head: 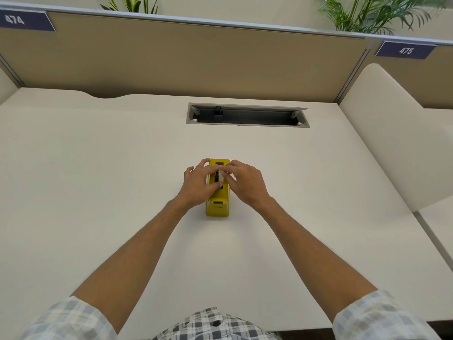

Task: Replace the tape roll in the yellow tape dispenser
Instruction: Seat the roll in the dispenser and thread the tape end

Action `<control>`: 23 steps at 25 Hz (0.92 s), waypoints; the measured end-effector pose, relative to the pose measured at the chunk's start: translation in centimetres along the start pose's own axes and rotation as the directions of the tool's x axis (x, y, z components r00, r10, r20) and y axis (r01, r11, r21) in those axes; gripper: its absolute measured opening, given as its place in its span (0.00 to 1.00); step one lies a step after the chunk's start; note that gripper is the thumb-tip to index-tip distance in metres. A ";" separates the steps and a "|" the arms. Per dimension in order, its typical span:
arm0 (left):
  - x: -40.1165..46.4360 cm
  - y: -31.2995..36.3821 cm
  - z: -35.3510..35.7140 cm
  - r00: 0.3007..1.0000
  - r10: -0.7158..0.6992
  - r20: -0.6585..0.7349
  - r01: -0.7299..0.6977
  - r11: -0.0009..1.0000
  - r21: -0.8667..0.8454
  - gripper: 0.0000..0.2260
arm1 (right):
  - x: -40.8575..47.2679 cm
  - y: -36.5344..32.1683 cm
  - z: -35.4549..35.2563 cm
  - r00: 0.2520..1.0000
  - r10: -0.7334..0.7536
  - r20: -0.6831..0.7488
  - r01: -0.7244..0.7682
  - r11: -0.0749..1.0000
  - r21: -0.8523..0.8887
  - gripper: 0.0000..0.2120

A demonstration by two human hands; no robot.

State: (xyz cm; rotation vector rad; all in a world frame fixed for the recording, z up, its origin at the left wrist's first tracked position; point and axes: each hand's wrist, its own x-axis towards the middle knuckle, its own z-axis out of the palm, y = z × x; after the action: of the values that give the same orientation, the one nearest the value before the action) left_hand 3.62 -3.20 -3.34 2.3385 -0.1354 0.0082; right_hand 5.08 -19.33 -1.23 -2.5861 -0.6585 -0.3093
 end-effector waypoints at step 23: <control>-0.6 0.1 0.0 1.000 0.014 0.013 -0.013 0.997 -0.075 0.27 | -1.2 -1.2 1.1 0.969 0.249 0.004 -0.248 0.965 0.084 0.19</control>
State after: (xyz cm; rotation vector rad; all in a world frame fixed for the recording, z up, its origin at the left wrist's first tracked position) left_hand 3.03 -3.22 -3.25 2.2631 -0.1554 -0.0057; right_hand 3.53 -18.35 -2.13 -2.5494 -0.3305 -0.2041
